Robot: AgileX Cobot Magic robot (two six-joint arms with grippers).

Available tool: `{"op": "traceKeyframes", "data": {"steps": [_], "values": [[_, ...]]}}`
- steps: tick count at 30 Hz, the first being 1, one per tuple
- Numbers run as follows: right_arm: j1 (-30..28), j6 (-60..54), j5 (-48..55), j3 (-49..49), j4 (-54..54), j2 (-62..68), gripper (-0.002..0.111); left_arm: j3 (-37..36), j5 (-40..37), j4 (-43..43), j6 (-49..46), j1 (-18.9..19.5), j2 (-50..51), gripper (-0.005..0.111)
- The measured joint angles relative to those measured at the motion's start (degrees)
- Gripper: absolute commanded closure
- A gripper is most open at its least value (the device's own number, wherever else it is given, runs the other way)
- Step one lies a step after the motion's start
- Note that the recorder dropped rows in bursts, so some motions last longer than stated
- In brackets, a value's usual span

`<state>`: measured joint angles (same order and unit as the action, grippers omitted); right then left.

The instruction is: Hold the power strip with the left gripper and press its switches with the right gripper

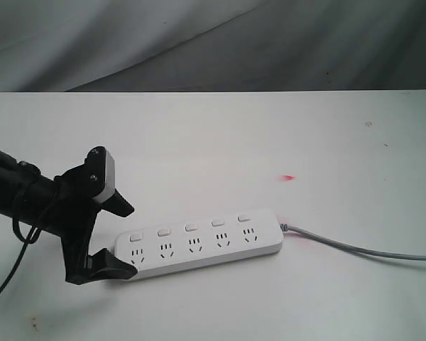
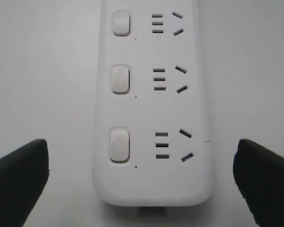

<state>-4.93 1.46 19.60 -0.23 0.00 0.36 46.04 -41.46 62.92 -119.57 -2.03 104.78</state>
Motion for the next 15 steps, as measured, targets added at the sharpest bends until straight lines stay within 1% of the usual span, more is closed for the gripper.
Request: {"op": "traceKeyframes", "data": {"steps": [7,15], "values": [[0.00,0.00,0.00,0.00,0.00,0.00,0.108,2.04,-1.41,0.62,0.02,0.00,3.77,0.008],[0.00,0.00,0.00,0.00,0.00,0.00,0.108,2.22,-1.63,0.85,0.02,0.00,5.92,0.008]]}}
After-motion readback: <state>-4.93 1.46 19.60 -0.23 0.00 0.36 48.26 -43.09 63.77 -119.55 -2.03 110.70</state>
